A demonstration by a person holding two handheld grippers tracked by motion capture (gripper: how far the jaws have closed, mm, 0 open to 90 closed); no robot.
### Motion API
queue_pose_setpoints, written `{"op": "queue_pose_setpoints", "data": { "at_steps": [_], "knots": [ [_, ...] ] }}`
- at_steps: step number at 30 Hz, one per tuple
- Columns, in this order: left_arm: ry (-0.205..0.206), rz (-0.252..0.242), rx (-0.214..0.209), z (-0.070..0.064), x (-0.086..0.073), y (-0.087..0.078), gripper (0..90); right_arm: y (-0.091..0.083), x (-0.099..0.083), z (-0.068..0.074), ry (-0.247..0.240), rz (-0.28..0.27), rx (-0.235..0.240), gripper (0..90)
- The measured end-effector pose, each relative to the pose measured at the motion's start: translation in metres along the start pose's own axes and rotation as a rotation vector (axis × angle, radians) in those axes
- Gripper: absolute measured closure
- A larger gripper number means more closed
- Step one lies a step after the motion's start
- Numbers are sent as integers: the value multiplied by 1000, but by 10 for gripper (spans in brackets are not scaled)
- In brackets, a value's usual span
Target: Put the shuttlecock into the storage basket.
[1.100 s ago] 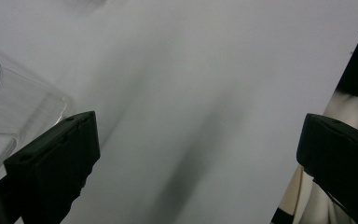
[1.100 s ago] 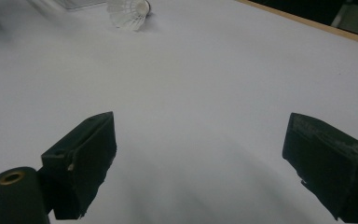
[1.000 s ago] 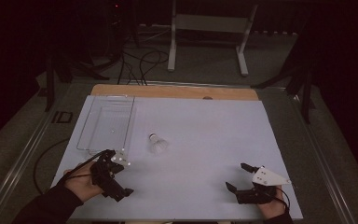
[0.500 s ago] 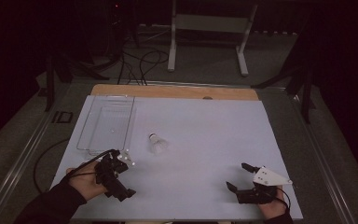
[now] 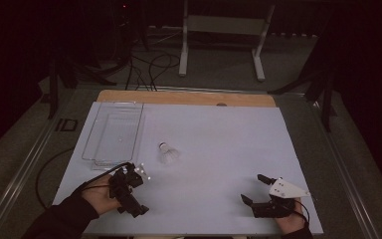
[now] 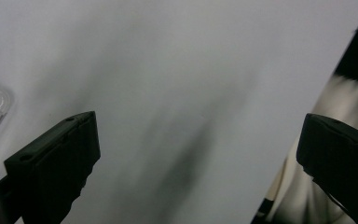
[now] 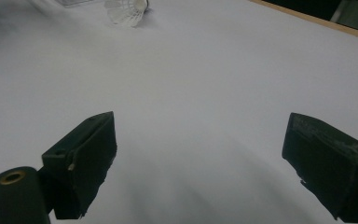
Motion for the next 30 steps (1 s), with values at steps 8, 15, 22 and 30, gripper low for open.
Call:
{"op": "queue_pose_setpoints", "data": {
  "at_steps": [8,15,22,30],
  "knots": [
    [-28,2,-4,0,7,3,0,0,0,0,2,2,1,97],
    [-11,26,-3,-1,12,6,0,0,0,0,7,3,2,98],
    [-20,100,-6,1,21,11,0,0,0,0,8,2,3,97],
    [-31,102,17,0,31,14,0,0,0,0,9,3,3,98]
  ]
}}
Point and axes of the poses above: each handheld gripper's, and its own axes: y roughly forward along the jaws, x roughly out of its top, z roughly to its left, the point moved 4 cm from there along y, roughly forward along the jaws, and after that the axes turned 10 degrees about x, right-handed, at the moved point
